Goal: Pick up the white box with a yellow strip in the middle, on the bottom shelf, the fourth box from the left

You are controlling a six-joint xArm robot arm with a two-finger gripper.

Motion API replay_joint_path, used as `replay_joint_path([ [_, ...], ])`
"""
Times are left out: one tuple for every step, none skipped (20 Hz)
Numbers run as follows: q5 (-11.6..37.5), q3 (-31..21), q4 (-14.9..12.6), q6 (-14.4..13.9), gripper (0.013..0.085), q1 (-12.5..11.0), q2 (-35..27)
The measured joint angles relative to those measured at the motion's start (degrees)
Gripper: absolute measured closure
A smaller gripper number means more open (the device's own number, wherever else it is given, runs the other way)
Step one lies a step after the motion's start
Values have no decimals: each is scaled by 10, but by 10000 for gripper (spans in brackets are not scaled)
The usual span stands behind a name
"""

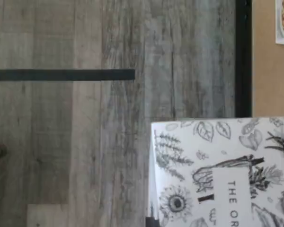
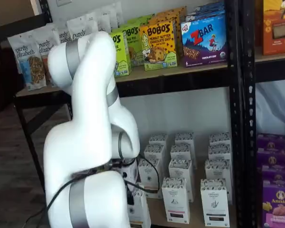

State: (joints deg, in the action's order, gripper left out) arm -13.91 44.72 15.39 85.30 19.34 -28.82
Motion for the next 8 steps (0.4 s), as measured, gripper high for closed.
replay_joint_path([
  [-2,-6,1,0,490,1,8],
  [-3,-13,1,0,490,1,18],
  [-6,-21,0,-2,490,2,28],
  [-12,-28,-4,-6,490,1,40],
  [-18,-33,-6,-7,490,0,49],
  [-24,-39,-7,-8,490,0,60],
  [-29,-42,-6,-7,490,-1,67],
  [-33,-45,-5,-6,490,-2,74],
])
